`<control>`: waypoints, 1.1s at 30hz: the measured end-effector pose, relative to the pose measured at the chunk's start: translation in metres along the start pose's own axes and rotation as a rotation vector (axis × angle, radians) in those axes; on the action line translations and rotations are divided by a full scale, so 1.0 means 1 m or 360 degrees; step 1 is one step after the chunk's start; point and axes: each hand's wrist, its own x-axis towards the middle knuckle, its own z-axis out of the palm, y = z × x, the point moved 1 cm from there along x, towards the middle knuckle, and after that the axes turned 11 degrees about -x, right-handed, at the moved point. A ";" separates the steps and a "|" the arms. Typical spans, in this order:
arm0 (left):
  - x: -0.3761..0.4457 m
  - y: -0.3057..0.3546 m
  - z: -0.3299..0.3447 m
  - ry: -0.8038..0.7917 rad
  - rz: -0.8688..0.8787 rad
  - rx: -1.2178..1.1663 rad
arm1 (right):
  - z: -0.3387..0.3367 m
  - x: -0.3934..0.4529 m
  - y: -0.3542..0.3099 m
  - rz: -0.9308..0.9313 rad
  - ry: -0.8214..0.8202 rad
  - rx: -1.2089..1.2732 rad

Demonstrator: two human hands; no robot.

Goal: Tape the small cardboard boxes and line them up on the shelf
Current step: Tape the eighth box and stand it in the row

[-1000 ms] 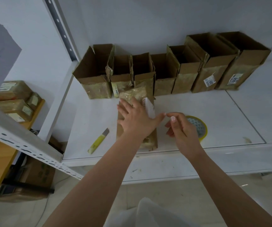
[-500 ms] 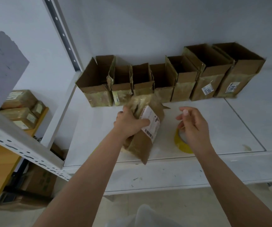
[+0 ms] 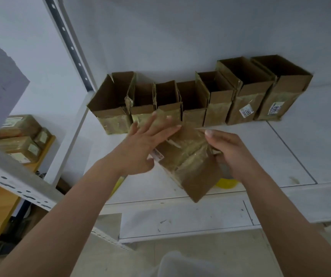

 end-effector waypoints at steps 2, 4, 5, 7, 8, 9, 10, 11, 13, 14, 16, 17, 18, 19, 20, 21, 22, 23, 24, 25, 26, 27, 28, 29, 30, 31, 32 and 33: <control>-0.005 -0.012 0.005 0.0173 -0.0124 -0.0103 | 0.007 -0.007 0.008 -0.0050 -0.0003 0.0031; -0.011 -0.021 0.015 0.0349 -0.0177 -0.0211 | 0.019 -0.011 0.019 -0.0045 0.0036 -0.0002; -0.014 -0.024 0.021 0.0424 -0.0194 -0.0268 | 0.026 -0.013 0.026 -0.0018 0.0071 0.0006; -0.018 -0.028 0.037 0.0498 -0.0273 -0.0395 | 0.042 -0.017 0.040 0.0030 0.0079 -0.0019; -0.020 -0.030 0.045 0.0469 -0.0319 -0.0449 | 0.049 -0.020 0.047 0.0033 0.0063 -0.0086; -0.023 -0.031 0.052 0.0386 -0.0355 -0.0492 | 0.055 -0.023 0.054 0.0017 0.0031 -0.0180; -0.025 -0.033 0.058 0.0273 -0.0389 -0.0535 | 0.059 -0.026 0.060 -0.0006 -0.0010 -0.0277; -0.028 -0.035 0.062 0.0162 -0.0419 -0.0586 | 0.061 -0.029 0.064 -0.0032 -0.0049 -0.0376; -0.036 -0.038 0.065 0.0127 -0.0467 -0.0722 | 0.063 -0.032 0.069 -0.0113 -0.0070 -0.0585; -0.040 -0.037 0.066 0.0211 -0.0492 -0.0812 | 0.063 -0.033 0.071 -0.0147 -0.0057 -0.0670; -0.049 -0.028 0.067 0.0438 -0.0517 -0.1043 | 0.063 -0.033 0.073 -0.0180 -0.0034 -0.0742; -0.053 -0.022 0.070 0.0501 -0.0517 -0.1140 | 0.063 -0.033 0.073 -0.0193 -0.0022 -0.0738; -0.056 -0.016 0.073 0.0497 -0.0522 -0.1186 | 0.064 -0.033 0.073 -0.0210 -0.0006 -0.0729; -0.057 -0.010 0.077 0.0424 -0.0531 -0.1184 | 0.064 -0.033 0.072 -0.0220 0.0004 -0.0720; -0.058 -0.006 0.082 0.0330 -0.0549 -0.1136 | 0.065 -0.034 0.072 -0.0219 -0.0003 -0.0722; -0.059 -0.003 0.087 0.0261 -0.0561 -0.1073 | 0.066 -0.034 0.072 -0.0227 -0.0017 -0.0753; -0.059 -0.002 0.091 0.0235 -0.0565 -0.1017 | 0.066 -0.034 0.072 -0.0254 -0.0027 -0.0810; -0.059 -0.002 0.095 0.0251 -0.0560 -0.0989 | 0.067 -0.034 0.073 -0.0286 -0.0032 -0.0868; -0.059 -0.002 0.098 0.0287 -0.0544 -0.0984 | 0.066 -0.034 0.074 -0.0306 -0.0037 -0.0920; -0.059 -0.002 0.099 0.0320 -0.0529 -0.0984 | 0.066 -0.034 0.075 -0.0325 -0.0037 -0.0973; -0.059 -0.002 0.101 0.0347 -0.0518 -0.0984 | 0.065 -0.034 0.075 -0.0354 -0.0032 -0.1028; -0.060 -0.001 0.103 0.0367 -0.0511 -0.0978 | 0.065 -0.034 0.075 -0.0392 -0.0022 -0.1077; -0.060 -0.001 0.104 0.0386 -0.0500 -0.0970 | 0.065 -0.034 0.075 -0.0436 -0.0007 -0.1128; -0.060 0.001 0.106 0.0404 -0.0492 -0.0966 | 0.066 -0.034 0.074 -0.0493 0.0015 -0.1191; -0.059 0.003 0.107 0.0422 -0.0483 -0.0969 | 0.067 -0.034 0.074 -0.0565 0.0043 -0.1265; -0.059 0.004 0.108 0.0439 -0.0475 -0.0977 | 0.068 -0.033 0.074 -0.0632 0.0072 -0.1340; -0.059 0.006 0.108 0.0446 -0.0471 -0.0988 | 0.069 -0.033 0.075 -0.0676 0.0089 -0.1400; -0.059 0.006 0.109 0.0431 -0.0474 -0.0998 | 0.069 -0.033 0.077 -0.0686 0.0088 -0.1431</control>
